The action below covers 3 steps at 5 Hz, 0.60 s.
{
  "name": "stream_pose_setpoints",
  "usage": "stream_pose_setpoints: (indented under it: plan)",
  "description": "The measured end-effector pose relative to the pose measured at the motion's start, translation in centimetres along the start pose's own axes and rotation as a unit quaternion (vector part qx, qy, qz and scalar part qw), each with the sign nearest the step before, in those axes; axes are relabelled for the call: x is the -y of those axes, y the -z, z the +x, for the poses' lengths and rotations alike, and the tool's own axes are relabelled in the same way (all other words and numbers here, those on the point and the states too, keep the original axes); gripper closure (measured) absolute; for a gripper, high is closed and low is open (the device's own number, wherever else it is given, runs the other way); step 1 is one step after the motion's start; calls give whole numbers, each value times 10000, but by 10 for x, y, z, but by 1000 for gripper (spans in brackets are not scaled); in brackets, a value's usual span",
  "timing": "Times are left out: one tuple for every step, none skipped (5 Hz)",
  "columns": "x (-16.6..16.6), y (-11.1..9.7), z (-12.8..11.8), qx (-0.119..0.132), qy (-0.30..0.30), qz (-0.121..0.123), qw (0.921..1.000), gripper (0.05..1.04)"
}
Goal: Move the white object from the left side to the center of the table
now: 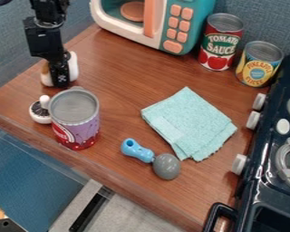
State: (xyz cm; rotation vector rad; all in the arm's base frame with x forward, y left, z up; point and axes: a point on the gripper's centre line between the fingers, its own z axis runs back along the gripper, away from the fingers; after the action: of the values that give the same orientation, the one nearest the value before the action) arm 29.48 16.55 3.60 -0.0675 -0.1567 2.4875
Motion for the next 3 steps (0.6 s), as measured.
stream_pose_setpoints:
  plan:
    - [-5,-32,-11,-90,234,-296,9992,578]
    - [-17,-72,-43,-353,633,-561,9958,578]
    - [-36,-101,-101,-744,1052,-813,9883,578]
